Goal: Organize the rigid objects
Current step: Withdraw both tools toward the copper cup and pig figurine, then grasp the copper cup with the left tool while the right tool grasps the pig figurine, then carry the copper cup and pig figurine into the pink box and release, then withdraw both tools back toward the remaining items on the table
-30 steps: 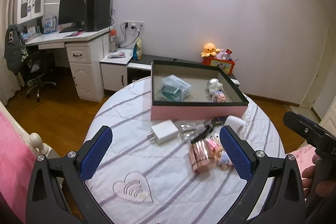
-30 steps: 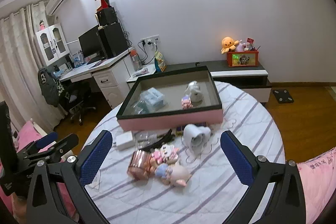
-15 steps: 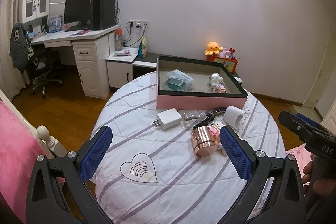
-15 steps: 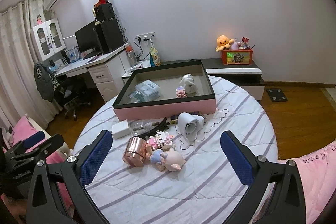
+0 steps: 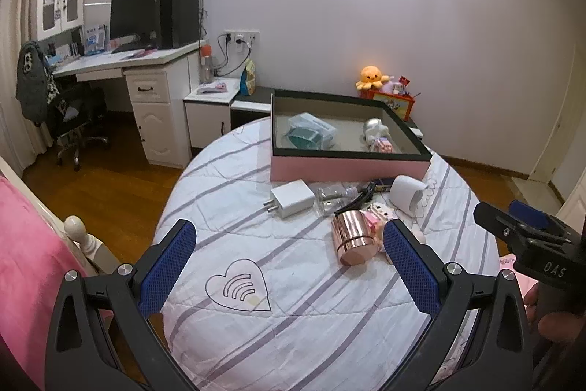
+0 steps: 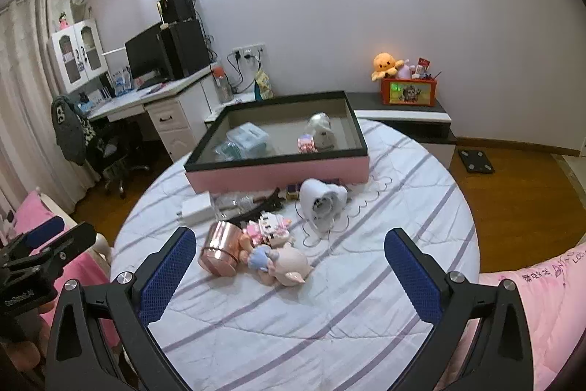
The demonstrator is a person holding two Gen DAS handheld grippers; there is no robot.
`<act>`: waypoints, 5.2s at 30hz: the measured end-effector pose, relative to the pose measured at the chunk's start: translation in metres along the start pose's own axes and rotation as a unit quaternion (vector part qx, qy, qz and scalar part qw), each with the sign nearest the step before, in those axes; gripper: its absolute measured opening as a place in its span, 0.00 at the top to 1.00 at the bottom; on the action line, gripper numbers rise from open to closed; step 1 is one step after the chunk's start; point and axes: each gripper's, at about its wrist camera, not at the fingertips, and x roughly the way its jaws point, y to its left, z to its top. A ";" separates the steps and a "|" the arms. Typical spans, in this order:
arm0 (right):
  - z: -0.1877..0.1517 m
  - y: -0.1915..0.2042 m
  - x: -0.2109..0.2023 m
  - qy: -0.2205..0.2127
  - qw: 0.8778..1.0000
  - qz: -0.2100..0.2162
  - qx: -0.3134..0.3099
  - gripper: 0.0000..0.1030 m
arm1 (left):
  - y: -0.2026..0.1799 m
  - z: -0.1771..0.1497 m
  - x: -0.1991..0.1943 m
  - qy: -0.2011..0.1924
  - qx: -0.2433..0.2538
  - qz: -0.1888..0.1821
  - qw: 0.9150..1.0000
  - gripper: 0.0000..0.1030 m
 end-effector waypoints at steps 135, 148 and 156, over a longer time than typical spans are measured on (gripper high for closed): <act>0.053 -0.042 0.055 0.006 0.998 0.051 0.031 0.00 | 0.019 0.052 0.090 0.010 -0.001 -0.010 1.000 0.00; 0.027 -0.029 0.029 0.001 0.999 0.047 0.021 0.00 | 0.021 0.015 0.056 0.020 -0.015 -0.007 1.000 0.00; 0.022 -0.019 0.012 -0.011 0.999 0.042 0.009 0.00 | 0.017 0.014 0.036 0.005 -0.014 -0.010 1.000 0.00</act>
